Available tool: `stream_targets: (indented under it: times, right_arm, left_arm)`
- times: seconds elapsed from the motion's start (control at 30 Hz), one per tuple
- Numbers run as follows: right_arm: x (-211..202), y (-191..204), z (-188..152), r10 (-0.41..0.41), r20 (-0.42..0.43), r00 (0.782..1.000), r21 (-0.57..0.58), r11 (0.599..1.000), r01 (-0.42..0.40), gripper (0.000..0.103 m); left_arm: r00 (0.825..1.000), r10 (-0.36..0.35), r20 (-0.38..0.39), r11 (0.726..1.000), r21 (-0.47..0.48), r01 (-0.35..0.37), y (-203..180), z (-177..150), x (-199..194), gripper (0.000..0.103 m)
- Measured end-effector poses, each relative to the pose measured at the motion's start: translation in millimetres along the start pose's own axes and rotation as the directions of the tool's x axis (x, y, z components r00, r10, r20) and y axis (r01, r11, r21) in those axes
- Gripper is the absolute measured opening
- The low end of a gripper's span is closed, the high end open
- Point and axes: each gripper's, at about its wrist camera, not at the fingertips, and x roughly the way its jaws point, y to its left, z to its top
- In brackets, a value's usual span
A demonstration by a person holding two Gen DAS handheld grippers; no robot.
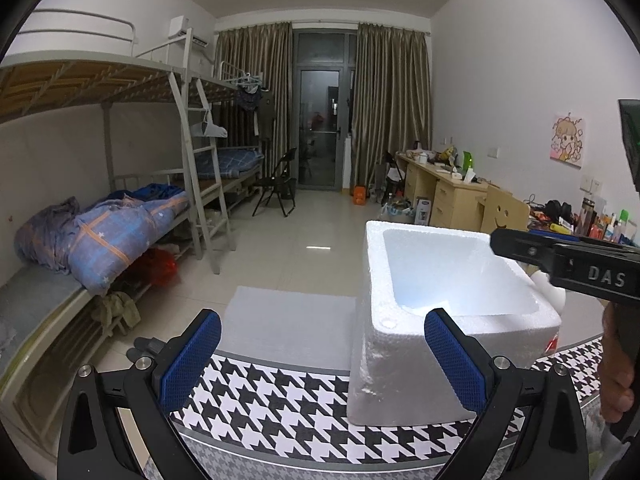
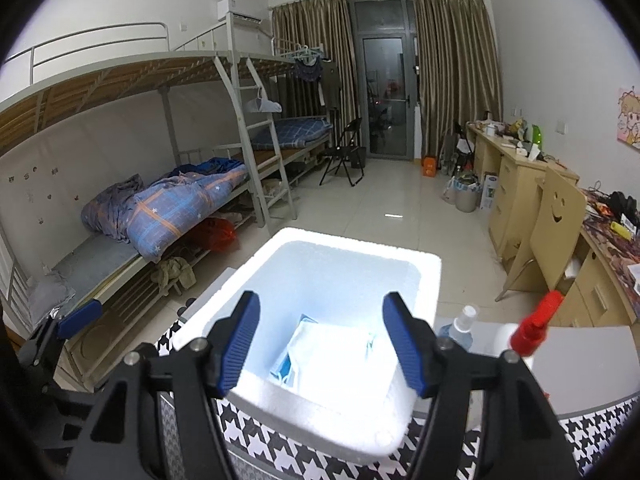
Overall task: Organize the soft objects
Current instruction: 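Move both grippers back toward the remaining items on the table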
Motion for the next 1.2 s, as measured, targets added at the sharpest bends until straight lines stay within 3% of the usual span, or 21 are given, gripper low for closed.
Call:
stream_targets:
  times: [0.2, 0.4, 0.73, 1.2]
  right_arm:
    - [-23, 6, -8, -0.016, 0.022, 1.0, -0.027, 0.999, 0.017, 0.069]
    - [-47, 5, -24, -0.034, 0.054, 0.998, -0.009, 0.999, 0.035, 0.082]
    - [-70, 3, -51, -0.029, 0.071, 0.997, 0.037, 0.999, 0.026, 0.082]
    - [-120, -4, -92, -0.106, 0.125, 0.986, 0.082, 0.992, 0.097, 0.083]
  left_arm:
    - [1.0, -0.023, 0.011, 1.0, -0.015, 0.023, 4, -3, -9, 0.102]
    - [0.999, -0.037, 0.016, 0.999, 0.019, 0.037, 0, -12, -16, 0.102]
    - [0.998, -0.054, 0.02, 0.998, -0.007, 0.055, 10, -27, -28, 0.102]
    - [0.994, -0.092, 0.052, 0.996, 0.02, 0.091, -10, -41, -67, 0.102]
